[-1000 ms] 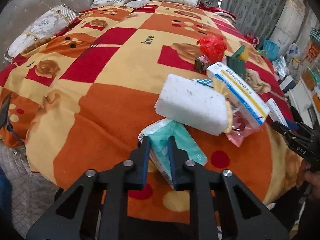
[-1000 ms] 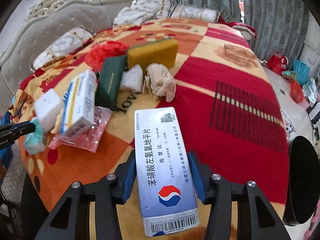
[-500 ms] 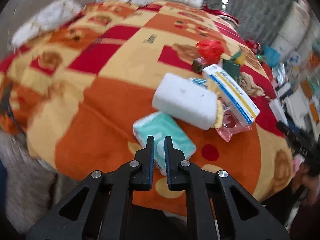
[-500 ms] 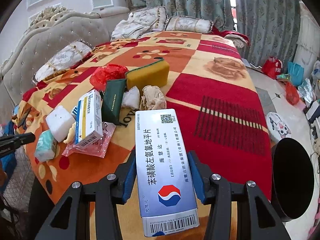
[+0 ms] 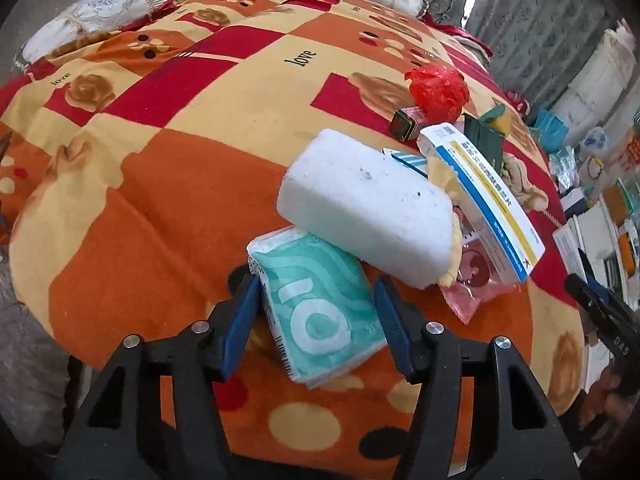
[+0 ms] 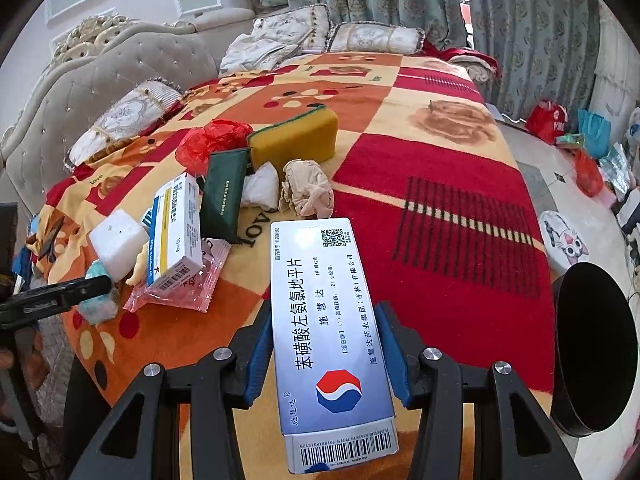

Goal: Collect trash
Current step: 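Carry both items to the black bin and open both tools over it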

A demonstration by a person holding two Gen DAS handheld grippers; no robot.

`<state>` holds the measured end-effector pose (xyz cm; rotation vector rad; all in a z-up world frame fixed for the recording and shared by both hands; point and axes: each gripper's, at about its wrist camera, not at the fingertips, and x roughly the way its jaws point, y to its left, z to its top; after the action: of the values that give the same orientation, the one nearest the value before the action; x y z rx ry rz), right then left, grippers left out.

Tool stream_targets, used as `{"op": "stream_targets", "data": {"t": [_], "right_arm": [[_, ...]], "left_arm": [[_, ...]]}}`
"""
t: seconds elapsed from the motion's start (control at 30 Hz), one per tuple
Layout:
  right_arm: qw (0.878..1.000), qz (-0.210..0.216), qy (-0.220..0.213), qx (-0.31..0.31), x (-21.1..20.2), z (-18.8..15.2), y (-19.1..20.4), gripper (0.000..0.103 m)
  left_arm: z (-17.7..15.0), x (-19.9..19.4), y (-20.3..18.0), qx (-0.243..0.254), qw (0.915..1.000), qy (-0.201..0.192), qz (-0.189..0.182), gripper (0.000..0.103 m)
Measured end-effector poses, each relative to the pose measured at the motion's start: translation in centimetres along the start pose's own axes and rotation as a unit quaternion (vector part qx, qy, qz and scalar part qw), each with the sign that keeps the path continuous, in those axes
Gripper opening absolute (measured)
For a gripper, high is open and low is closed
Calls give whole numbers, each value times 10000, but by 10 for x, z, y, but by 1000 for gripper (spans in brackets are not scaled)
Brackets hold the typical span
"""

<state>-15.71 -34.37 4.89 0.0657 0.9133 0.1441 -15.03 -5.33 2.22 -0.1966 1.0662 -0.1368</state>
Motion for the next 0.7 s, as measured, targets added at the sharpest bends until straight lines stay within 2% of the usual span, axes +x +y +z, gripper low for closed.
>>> {"op": "stream_targets", "data": {"t": [0.07,0.13,0.2,0.33,0.47,0.7], "right_arm": [[10000,32,6,-2,1,0,0,48],[10000,52,16,-14,3,-1,1,48],[10000,32,-13,-31,2,-1,2,48],[9999,24,-108,-7,-5,-1,-2,48],[9997,-9,-234,112,-16,-2,-13,48],[9975,-295,-377,522,-37,-10,-52,48]], "left_arm": [[-1,0,1,97,9999,9,-23,50],[-2,-3,2,209,9997,83,-74,37],[-5,-10,5,178,9993,223,-234,34],[-12,-43,1,377,9980,253,-432,31],[-14,-68,-21,696,9954,179,-637,31],[-10,-71,-102,1428,9841,57,-1059,32]]}}
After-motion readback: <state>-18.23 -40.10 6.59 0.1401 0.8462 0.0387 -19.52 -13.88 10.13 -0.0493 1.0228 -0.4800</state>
